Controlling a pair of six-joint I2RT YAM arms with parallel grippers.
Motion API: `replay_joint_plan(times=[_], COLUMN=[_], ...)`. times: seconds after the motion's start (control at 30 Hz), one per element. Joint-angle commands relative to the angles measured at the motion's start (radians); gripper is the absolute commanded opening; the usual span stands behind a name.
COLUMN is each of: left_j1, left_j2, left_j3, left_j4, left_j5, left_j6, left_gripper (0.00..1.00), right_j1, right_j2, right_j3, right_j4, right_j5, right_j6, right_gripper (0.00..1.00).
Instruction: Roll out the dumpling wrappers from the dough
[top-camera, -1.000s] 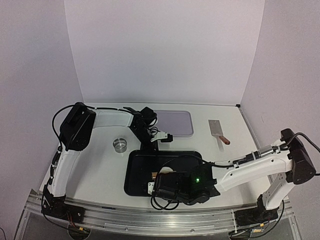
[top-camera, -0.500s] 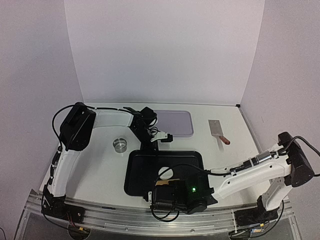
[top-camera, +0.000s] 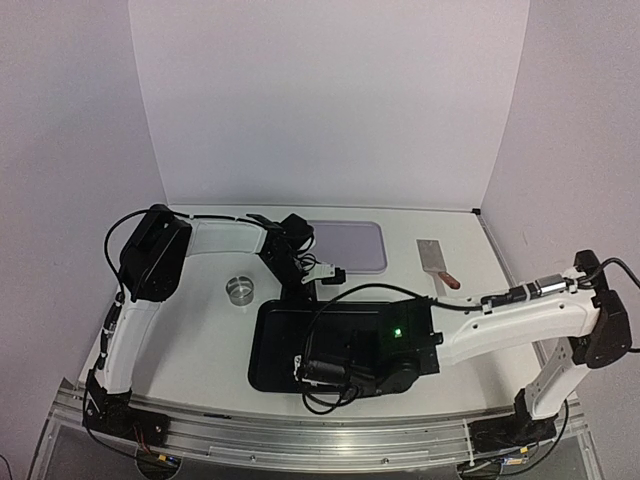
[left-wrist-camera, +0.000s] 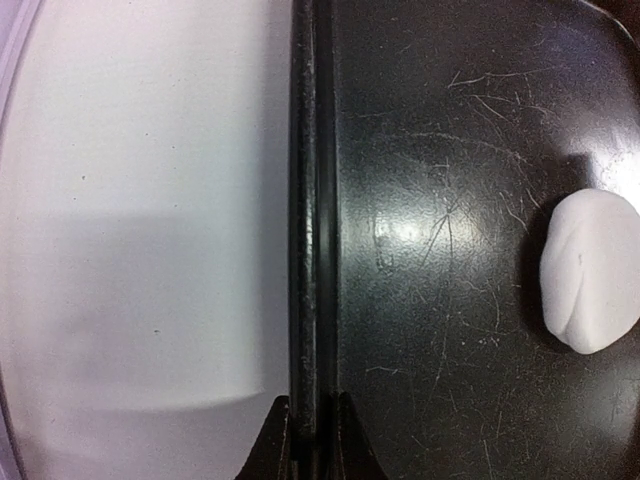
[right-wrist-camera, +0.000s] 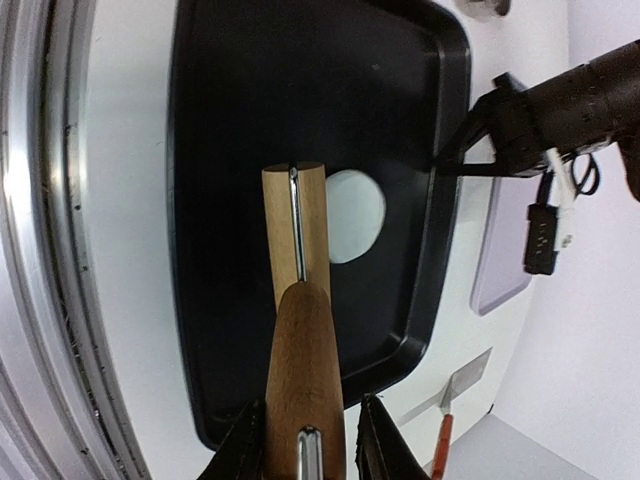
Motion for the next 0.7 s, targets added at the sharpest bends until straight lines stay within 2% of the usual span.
replay_joint_plan(times=[0.0, 0.2, 0.33, 0.47, 0.67], left_j1=[0.005, 0.006, 0.006, 0.006, 0.005], left_j2=[0.040, 0.045, 0.048, 0.052, 0.056], left_j3=[-0.005, 0.004, 0.007, 0.012, 0.026], left_j4=[0.073, 0.072, 0.068, 0.067, 0.066], left_j5=[-0.161, -0.160, -0.155, -0.155, -0.152], left_j6=[0.051, 0.047, 0.044, 0.043, 0.038], left_gripper=[0.00, 0.00, 0.00, 0.00, 0.00], right_j1=[-0.079, -0.171, -0.185, -0.177, -0.100], right_j2=[-0.034, 0.038, 0.080, 0.069, 0.059], right_j3=[0.076, 0.056, 0.039, -0.052, -0.173], right_j4=[0.084, 0.227, 0.261, 0.261, 0.222], right_j5=[0.001, -0.064, -0.117, -0.167, -0.206], right_j6=[-0.192, -0.356, -0.388, -0.356, -0.261], right_gripper=[0.00, 0.00, 0.00, 0.00, 0.00])
